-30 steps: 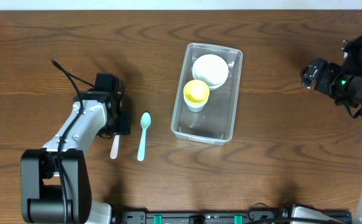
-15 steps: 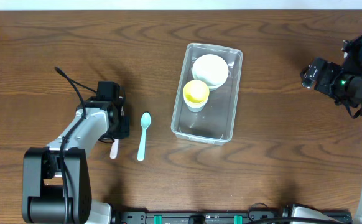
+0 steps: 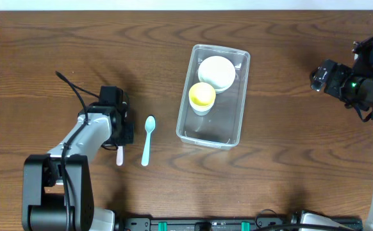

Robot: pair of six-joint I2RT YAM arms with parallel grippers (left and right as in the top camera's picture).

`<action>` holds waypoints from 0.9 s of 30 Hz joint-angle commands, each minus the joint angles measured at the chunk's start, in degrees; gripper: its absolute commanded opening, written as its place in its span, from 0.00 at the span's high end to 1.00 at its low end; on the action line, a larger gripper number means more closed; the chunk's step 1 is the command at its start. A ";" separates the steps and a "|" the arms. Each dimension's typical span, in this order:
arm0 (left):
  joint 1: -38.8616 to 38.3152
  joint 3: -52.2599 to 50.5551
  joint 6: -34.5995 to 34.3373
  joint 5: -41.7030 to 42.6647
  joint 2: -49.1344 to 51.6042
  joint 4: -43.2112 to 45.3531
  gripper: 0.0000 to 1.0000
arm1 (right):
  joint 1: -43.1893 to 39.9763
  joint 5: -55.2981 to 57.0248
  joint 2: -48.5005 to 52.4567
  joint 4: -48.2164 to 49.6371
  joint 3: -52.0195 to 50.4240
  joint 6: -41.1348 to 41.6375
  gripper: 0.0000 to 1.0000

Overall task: Pack container
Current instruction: 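Move left gripper over the white fork to grasp it, then lift the white fork and lower it into the container's right side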

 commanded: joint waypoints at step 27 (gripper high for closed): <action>-39.39 42.93 -7.26 6.67 -1.88 -19.28 0.94 | -0.57 -0.24 -0.02 -0.02 0.26 -0.81 0.01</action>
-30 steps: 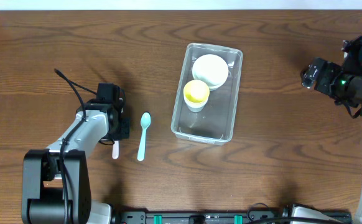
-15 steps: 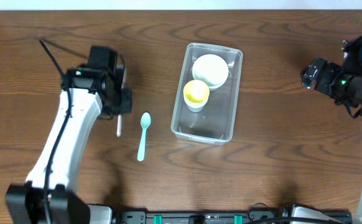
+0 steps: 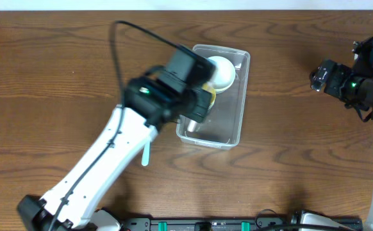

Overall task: Pack container
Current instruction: 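Lift the white fork and lower it into the container's right side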

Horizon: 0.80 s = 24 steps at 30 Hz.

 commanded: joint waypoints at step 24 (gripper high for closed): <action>-1.05 2.01 -7.50 -4.76 4.98 1.40 0.56 | -0.57 -0.24 -0.02 0.00 0.26 -0.81 0.01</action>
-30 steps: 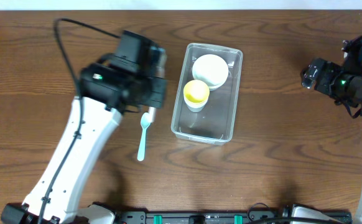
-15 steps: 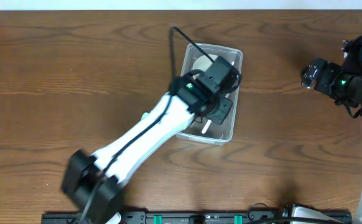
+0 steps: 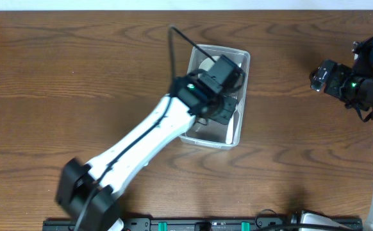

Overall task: Pack container
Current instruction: 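Lift the white fork and lower it into the container's right side, then move left gripper back and grasp the teal spoon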

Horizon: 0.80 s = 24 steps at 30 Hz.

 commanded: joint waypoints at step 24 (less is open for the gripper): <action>27.06 -36.04 7.21 -3.04 -4.42 9.60 0.44 | -0.57 -0.24 -0.02 -0.02 0.26 -0.81 0.01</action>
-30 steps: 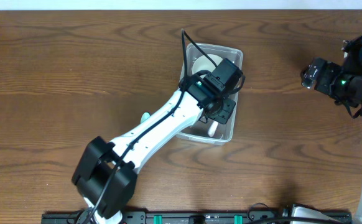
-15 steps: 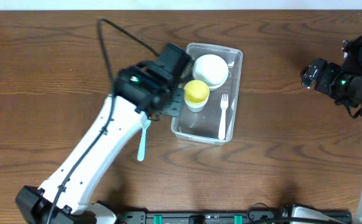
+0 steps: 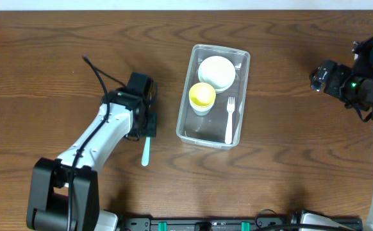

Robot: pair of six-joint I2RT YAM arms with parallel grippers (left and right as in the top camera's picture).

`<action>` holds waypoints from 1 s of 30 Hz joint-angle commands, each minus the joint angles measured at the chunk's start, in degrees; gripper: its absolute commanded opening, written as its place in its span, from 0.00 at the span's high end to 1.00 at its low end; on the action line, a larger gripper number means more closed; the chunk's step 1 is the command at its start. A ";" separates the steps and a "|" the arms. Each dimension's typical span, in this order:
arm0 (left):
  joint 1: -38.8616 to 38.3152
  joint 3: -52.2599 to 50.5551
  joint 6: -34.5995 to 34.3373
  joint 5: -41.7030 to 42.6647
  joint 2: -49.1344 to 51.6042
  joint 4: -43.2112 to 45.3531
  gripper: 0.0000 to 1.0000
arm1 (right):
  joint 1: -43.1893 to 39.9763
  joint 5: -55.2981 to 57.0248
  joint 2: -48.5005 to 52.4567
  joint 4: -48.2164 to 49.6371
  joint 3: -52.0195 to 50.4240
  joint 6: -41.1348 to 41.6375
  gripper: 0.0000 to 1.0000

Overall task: Pack container
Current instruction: 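Move left gripper back and grasp the teal spoon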

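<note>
A clear plastic container [image 3: 183, 125] stands at the table's middle. It holds a white bowl [image 3: 215, 72], a yellow cup [image 3: 202, 96] and a white fork [image 3: 229, 119] lying along its right side. A light blue spoon [image 3: 146, 151] lies on the wood left of the container, its upper end hidden under my left gripper [image 3: 149, 126]. That gripper hangs open over the spoon with nothing in it. My right gripper [image 3: 320, 77] stays far right, away from everything; its fingers are too dark to read.
The right arm's body [image 3: 366, 86] and a white post fill the right edge. A black rail [image 3: 206, 224] runs along the front edge. The left arm's base [image 3: 55, 199] sits at the front left.
My left arm was stretched over the container. It is now back left of it, over the spoon's upper end. The white fork now shows lying inside the container. The right arm has not moved.
My left gripper was first down on a white fork lying left of the spoon. Then the arm reached over the container's left side, then over its middle. Now the fork lies in the container and the gripper is over the spoon.
</note>
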 commanded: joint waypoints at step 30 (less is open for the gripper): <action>-0.15 12.55 3.28 2.60 -3.02 -11.06 0.92 | -0.57 -0.24 -0.02 -0.02 0.26 -0.81 0.01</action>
